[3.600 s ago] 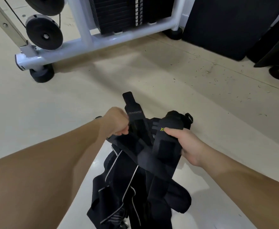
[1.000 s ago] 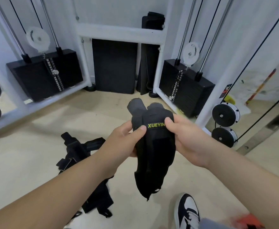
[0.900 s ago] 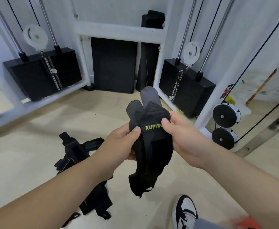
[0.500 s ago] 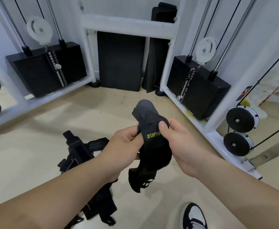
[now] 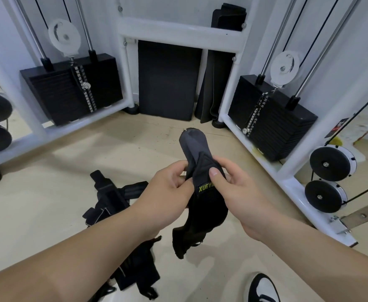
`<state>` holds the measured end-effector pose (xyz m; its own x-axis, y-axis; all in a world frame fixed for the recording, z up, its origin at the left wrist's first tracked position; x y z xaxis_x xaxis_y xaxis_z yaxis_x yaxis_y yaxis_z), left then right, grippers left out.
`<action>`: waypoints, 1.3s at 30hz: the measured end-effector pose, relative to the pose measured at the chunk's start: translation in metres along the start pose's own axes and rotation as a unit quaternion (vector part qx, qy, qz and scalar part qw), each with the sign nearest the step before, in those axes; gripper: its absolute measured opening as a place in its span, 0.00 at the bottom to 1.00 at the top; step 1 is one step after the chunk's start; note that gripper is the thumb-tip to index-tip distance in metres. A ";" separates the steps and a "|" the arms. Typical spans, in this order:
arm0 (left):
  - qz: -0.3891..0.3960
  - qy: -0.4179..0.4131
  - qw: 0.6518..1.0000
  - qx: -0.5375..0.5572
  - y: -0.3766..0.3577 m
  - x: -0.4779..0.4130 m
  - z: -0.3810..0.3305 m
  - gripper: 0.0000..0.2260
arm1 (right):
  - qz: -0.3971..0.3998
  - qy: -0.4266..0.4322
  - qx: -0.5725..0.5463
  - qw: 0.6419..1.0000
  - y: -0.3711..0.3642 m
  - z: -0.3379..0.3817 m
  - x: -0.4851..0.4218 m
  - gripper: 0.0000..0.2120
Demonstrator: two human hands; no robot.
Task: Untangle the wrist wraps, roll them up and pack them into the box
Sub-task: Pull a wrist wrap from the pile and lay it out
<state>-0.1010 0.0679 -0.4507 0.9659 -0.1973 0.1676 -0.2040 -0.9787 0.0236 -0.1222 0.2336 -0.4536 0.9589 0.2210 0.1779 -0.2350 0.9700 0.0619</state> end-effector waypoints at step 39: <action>-0.070 -0.006 0.992 -0.101 -0.003 0.013 -0.014 0.11 | 0.137 -0.112 0.087 0.980 0.008 -0.012 0.021 0.17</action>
<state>-0.0906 0.0689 -0.4344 0.9885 -0.0624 0.1380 -0.0950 -0.9652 0.2438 -0.1022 0.2477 -0.4615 0.8018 0.4235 0.4217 -0.5204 0.8417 0.1442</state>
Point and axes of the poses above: each hand's wrist, its own x-axis away from the middle knuckle, its own y-axis out of the back of the hand, z = x × y, the point moved 2 cm from there along -x, towards the middle knuckle, and after that the axes turned 2 degrees about z, right-handed, at the moved point
